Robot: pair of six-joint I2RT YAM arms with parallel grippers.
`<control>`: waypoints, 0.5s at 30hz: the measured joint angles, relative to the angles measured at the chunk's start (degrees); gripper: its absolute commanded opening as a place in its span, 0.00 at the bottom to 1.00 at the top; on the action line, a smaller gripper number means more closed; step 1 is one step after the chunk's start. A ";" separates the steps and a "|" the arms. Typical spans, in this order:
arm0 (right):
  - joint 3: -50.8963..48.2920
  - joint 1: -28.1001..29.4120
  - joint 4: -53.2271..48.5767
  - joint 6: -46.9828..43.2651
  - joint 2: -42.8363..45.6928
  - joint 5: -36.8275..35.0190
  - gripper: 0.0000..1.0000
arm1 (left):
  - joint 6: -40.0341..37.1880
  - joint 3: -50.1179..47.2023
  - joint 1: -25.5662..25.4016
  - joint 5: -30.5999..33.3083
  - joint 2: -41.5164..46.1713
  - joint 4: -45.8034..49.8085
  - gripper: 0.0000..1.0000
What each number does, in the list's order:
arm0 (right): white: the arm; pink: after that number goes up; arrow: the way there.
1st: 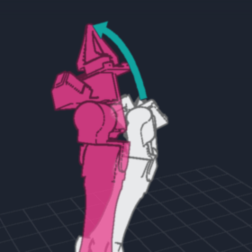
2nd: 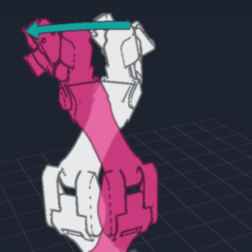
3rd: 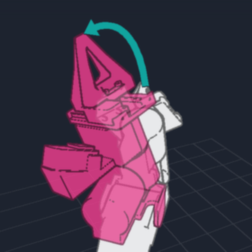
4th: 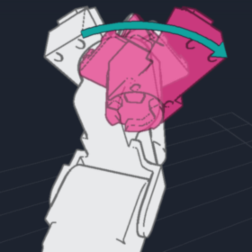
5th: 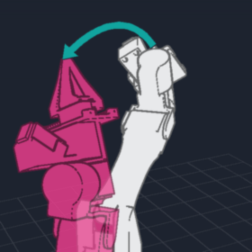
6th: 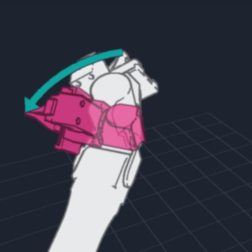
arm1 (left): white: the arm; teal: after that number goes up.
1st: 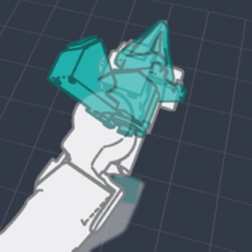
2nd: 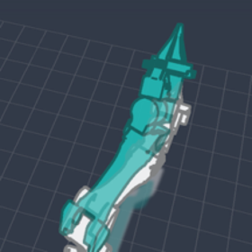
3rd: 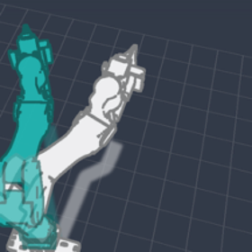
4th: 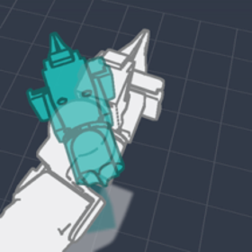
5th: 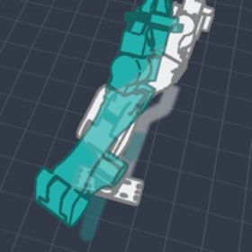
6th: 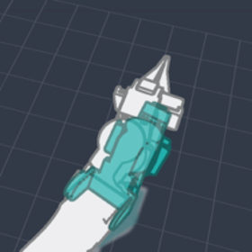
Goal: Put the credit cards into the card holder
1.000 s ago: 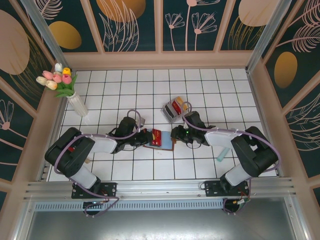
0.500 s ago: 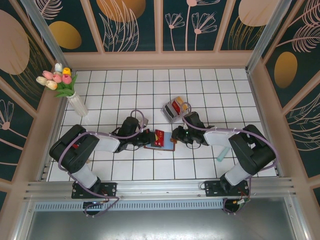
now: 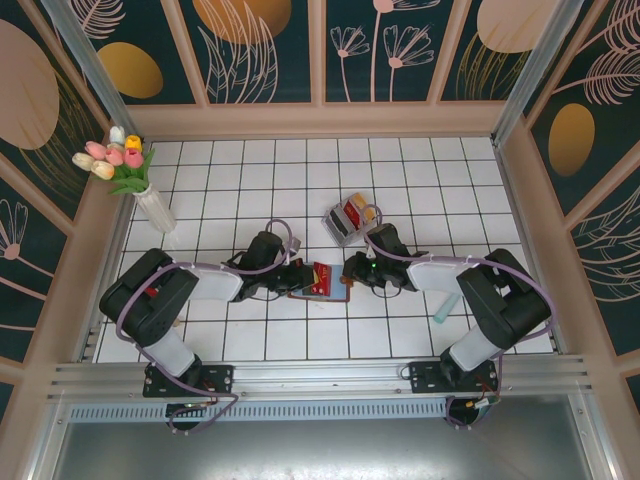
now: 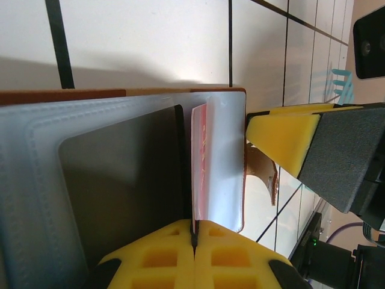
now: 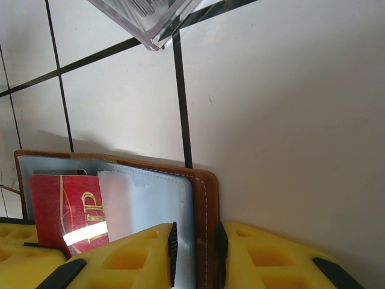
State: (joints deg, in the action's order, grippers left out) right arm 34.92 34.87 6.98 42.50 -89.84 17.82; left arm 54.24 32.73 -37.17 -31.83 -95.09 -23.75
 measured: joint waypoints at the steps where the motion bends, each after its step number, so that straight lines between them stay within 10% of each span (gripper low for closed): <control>1: 0.00 0.00 0.09 0.00 -0.04 0.02 0.27 | 0.02 0.17 -0.02 -0.09 -0.04 0.13 0.05; 15: -0.33 0.02 1.84 1.49 -0.55 0.68 0.27 | 1.05 7.65 -4.74 0.15 -6.64 2.45 0.27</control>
State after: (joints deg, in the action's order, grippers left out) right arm 34.59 34.89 8.82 43.99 -90.39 18.50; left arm 55.29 40.38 -41.91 -31.68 -101.73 -21.30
